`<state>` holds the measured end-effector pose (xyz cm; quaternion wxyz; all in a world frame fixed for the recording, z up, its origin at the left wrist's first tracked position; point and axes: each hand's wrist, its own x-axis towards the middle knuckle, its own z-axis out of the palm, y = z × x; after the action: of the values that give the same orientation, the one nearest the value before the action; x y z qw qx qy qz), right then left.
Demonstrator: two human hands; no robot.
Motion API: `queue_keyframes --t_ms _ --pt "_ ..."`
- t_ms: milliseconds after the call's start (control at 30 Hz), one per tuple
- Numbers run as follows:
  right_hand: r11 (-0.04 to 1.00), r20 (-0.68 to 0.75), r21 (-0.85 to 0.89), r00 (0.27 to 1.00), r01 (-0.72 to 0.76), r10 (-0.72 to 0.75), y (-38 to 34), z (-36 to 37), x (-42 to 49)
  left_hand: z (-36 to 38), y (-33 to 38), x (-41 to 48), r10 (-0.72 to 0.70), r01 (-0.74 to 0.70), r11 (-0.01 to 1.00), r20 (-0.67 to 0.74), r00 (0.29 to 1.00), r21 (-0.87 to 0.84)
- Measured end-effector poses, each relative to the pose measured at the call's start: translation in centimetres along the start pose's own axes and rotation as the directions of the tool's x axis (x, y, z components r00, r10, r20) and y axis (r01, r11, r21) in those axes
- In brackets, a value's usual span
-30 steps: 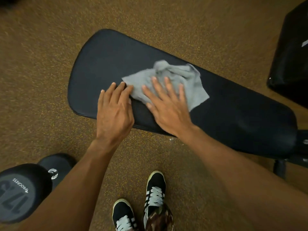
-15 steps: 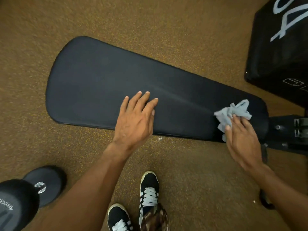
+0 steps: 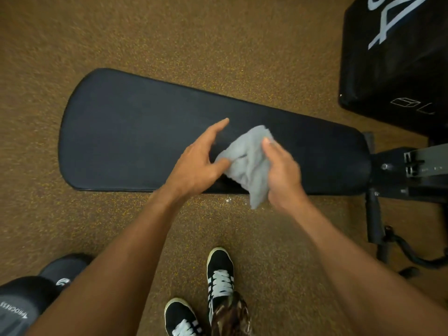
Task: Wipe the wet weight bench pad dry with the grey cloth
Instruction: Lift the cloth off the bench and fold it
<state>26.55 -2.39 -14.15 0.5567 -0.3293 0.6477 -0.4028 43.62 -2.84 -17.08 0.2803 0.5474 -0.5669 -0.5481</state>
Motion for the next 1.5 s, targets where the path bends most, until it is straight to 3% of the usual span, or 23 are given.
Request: queue_keyframes --t_ms 67,133,333,400,467,567,667,767,933,1033,1100,1167,1267,1333,1400,1500 --pt "0.941 0.049 0.284 0.983 -0.182 0.175 -1.6 -1.1 0.4 -0.3 1.8 0.6 -0.047 0.07 0.961 0.092 0.995 -0.269" --pt "0.92 0.09 0.311 0.971 -0.24 0.223 -2.8 -2.0 0.9 -0.2 2.9 1.2 -0.063 0.125 0.923 0.179 0.982 -0.363" --pt "0.879 0.239 0.32 0.928 -0.354 0.287 -2.7 -3.5 1.1 1.0 3.6 1.7 -0.179 0.32 0.841 0.334 0.925 -0.437" --pt "0.859 0.396 0.231 0.851 -0.456 0.345 -2.5 -4.1 0.3 1.4 4.0 1.3 -0.195 0.305 0.845 0.278 0.941 -0.44" --pt "0.874 0.447 0.032 0.789 -0.486 0.422 -1.9 -5.0 -0.8 1.5 3.9 0.9 -0.192 0.252 0.891 0.189 0.963 -0.378" --pt "0.809 0.327 -0.037 0.758 -0.586 0.564 -0.8 -6.6 -2.1 1.2 3.6 -0.1 -0.175 0.195 0.968 0.134 0.975 -0.16" --pt "0.815 0.169 0.013 0.805 -0.579 0.569 -0.2 -8.0 -3.3 0.9 4.2 -1.3 -0.157 0.162 0.985 0.1 0.983 -0.051" --pt "0.858 -0.12 -0.052 0.856 -0.511 0.502 -0.2 -9.2 -4.8 0.9 5.4 -2.3 -0.126 0.131 0.991 0.104 0.987 -0.038" --pt "0.896 -0.281 -0.016 0.862 -0.444 0.422 0.0 -10.3 -6.8 2.3 7.4 -3.4 -0.075 0.083 0.994 0.114 0.991 -0.066" --pt "0.917 -0.428 0.136 0.812 -0.376 0.396 -0.1 -11.3 -7.3 3.4 8.1 -3.6 -0.06 0.064 0.995 0.057 0.997 -0.074" --pt "0.889 -0.445 0.356 0.784 -0.287 0.432 -0.2 -12.5 -7.5 4.1 8.7 -3.5 -0.042 0.043 0.998 0.018 0.999 -0.054" --pt "0.868 -0.427 0.456 0.807 -0.197 0.407 -0.7 -13.7 -7.7 4.6 9.0 -3.3 -0.029 0.029 0.997 0.001 1.0 -0.07" --pt "0.95 -0.397 0.286 0.887 -0.124 0.235 -1.1 -14.9 -8.0 5.0 9.2 -2.8 -0.033 0.036 0.998 0.038 0.999 -0.058" --pt "0.988 -0.356 0.119 0.924 -0.102 0.139 -0.9 -16.0 -8.0 5.0 9.0 -2.6 -0.028 0.017 0.994 0.099 0.995 0.108" --pt "0.994 -0.341 -0.073 0.938 -0.085 0.055 -0.6 -17.2 -8.2 5.0 8.8 -3.2 -0.017 -0.024 0.956 0.135 0.991 0.292" --pt "0.948 -0.307 -0.303 0.952 -0.094 -0.004 -0.5 -18.9 -8.8 5.3 8.9 -4.6 0.031 -0.066 0.95 0.116 0.993 0.306"
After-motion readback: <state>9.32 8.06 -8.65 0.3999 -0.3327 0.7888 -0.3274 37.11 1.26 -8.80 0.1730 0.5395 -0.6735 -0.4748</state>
